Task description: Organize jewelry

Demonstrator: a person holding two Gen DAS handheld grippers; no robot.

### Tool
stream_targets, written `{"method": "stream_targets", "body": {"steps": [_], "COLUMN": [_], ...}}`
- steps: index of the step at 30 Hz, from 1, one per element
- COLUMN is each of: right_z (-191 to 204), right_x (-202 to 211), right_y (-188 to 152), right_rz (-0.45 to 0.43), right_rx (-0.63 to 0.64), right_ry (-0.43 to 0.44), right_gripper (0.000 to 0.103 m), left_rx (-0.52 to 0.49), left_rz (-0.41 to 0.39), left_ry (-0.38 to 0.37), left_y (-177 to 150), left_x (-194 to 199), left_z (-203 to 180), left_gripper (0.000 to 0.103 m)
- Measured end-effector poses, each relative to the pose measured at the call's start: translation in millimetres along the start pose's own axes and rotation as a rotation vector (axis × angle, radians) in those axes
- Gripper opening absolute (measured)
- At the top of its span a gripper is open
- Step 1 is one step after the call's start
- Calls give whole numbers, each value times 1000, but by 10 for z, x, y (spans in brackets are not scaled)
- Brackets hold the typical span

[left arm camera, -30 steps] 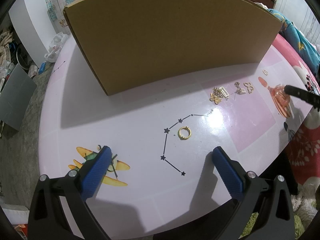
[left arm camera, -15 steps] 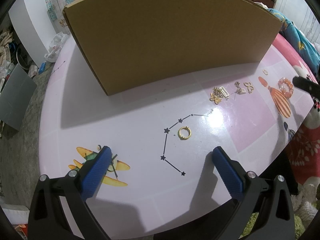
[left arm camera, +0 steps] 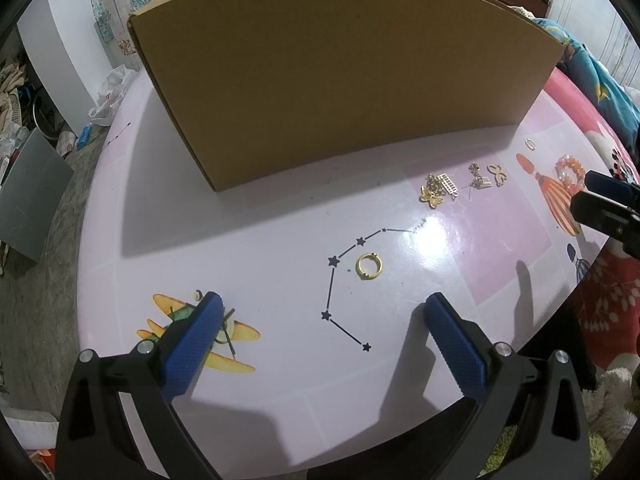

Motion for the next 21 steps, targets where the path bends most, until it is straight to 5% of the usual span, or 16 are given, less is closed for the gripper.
{"method": "stream_targets", "body": {"steps": [7,15,21], "right_z": [61,85,38], "right_x": [60,31,59], "right_y": [27,26,22], "right_rz": [-67,-45,-75], "right_rx": [48,61,2], "right_ry": [-29,-95,-12], "right_gripper": [88,88,86], "left_rx": [-2,-2,-2], "left_rz": [-2,-3,-2], "left_ry": [-1,-3,-3], "left_y": [-11,-16,-17], "left_x": [0,-9,-9], "left_z": [-7,1,0], "left_gripper": [99,99,99]}}
Point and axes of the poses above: each gripper's, at about its wrist camera, not at the fingertips, and x roughly against the way its jaws point, z to its left, y to its top, the point moved 6 cm from there along -x, roughly the way its jaws point, and after that the axes turned 3 degrees about z, right-handed, at the moved point
